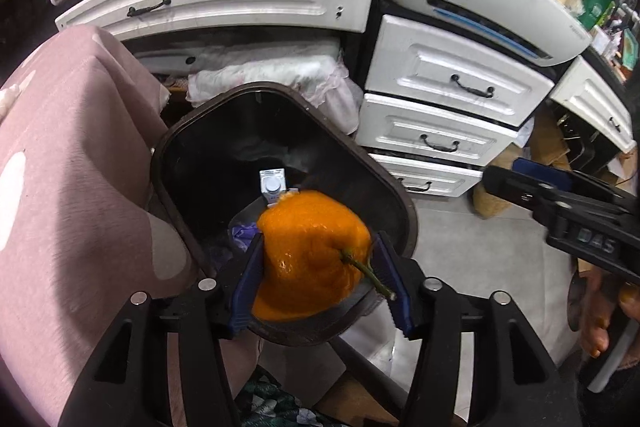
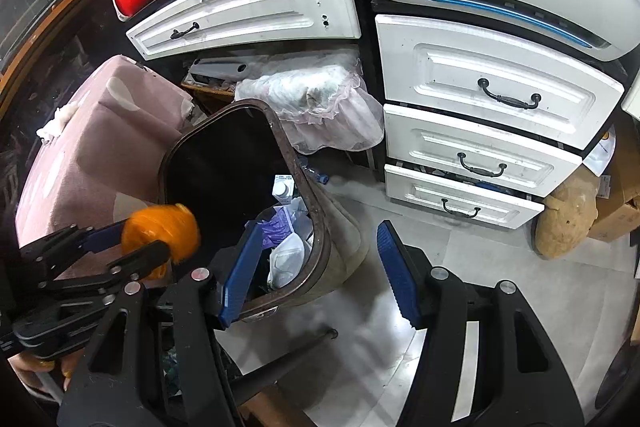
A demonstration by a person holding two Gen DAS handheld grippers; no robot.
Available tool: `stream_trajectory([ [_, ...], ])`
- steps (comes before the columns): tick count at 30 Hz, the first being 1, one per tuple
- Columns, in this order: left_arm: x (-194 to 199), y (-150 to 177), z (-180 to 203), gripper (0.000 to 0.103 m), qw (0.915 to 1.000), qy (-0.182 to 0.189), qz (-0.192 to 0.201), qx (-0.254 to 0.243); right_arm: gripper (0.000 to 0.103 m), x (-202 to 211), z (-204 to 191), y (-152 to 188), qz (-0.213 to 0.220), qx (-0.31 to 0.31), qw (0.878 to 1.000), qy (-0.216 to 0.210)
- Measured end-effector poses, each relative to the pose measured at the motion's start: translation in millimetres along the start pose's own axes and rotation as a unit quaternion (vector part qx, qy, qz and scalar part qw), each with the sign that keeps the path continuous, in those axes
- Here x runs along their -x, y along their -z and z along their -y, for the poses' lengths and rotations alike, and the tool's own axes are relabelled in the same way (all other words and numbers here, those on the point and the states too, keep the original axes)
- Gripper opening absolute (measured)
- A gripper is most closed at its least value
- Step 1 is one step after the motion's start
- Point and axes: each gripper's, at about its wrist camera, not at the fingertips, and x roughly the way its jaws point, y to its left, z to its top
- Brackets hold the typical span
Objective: Collect trash
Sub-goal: 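Carry both to the black bin, open the right tool then the left tool, then grasp crumpled white paper with the left tool while the right tool grasps white tissue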
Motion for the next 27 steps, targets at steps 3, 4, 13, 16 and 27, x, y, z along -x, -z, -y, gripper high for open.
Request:
stream_trajectory([
  [3,-6,-3,1,0.062,0.9999,-0.008,-0.002,-0.006,0.060,0,0,1,-0.001,0.001,1.000,-0.002],
  [4,-7,-3,2,0.067,0.9999,-0.006,-0.001,-0.008,0.060,0,0,1,-0.001,0.001,1.000,-0.002],
  [13,2,-3,9,0.087,0.9995,-0.006,0.021,-0.024,0.060,4,3,2,0.003,-0.004,1.000,0.001],
  [16,14,-1,12,0.089,0.9991,-0.001,0.035,-0.024,0.060,6,2,2,0.004,-0.002,1.000,0.002],
  [27,74,11,12,0.095,0.9955,0.004,0.091,-0.024,0.073,20,-23,-3,0.022,0.028,0.999,-0.004],
])
